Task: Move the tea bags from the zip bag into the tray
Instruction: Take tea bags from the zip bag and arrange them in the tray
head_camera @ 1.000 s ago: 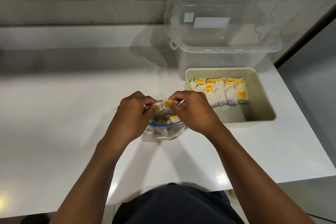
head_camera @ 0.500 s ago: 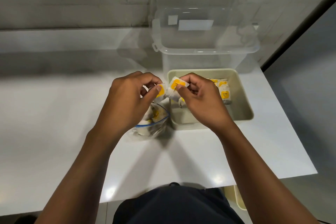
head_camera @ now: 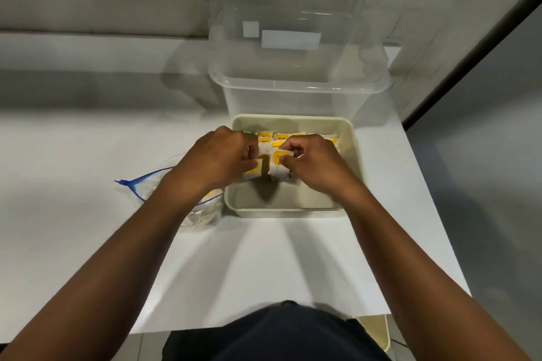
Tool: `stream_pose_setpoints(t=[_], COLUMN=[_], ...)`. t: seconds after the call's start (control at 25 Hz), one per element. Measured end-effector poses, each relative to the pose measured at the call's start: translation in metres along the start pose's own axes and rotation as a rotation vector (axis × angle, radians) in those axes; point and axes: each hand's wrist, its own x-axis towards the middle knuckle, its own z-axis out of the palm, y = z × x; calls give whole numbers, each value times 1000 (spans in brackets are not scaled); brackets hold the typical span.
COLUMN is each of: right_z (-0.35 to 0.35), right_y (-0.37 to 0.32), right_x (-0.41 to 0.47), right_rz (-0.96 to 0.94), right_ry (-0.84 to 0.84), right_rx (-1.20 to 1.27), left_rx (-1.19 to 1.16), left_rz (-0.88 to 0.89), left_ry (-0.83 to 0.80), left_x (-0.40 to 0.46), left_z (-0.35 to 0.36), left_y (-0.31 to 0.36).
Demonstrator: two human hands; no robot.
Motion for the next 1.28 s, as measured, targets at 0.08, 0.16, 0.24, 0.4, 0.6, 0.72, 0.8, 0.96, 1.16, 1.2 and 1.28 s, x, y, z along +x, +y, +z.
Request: stream_pose_setpoints(t=[0.08,0.16,0.24,0.4,0.6,0.72,0.8,0.96,1.16,1.2,1.28], right_z=[8,13,16,17,18,16,14,11,16,16,16], right_y=[3,5,9,13,14,15,16,13,10,10,10], right_x=[8,14,18,20,21,19,18,19,24,25,28], right_rz=[24,23,5,-1,11,21,33,59,57,52,40], right_ry=[-44,-84,-129,-193,-244,-225,-220,-270,-368,-385,-440], right_rx=[-47,-125,-185,-223,-224,-208,-203,-180,-193,-199,-199], left_rx=[-3,42,106,333,765,804,777,767,859,865,866], left_rz=[14,44,45,59,217,178,152,135,88,87,100], left_ry=[-11,-39,-84,-129,-60,-95,-148,-169,-91,-75,-50], left_x=[5,6,8,14,26,27,26,26,35,36,36], left_z=[5,6,7,9,21,23,21,18,27,28,30], left_y=[-4,-5,-4,5,13,12,12,17,21,21,21])
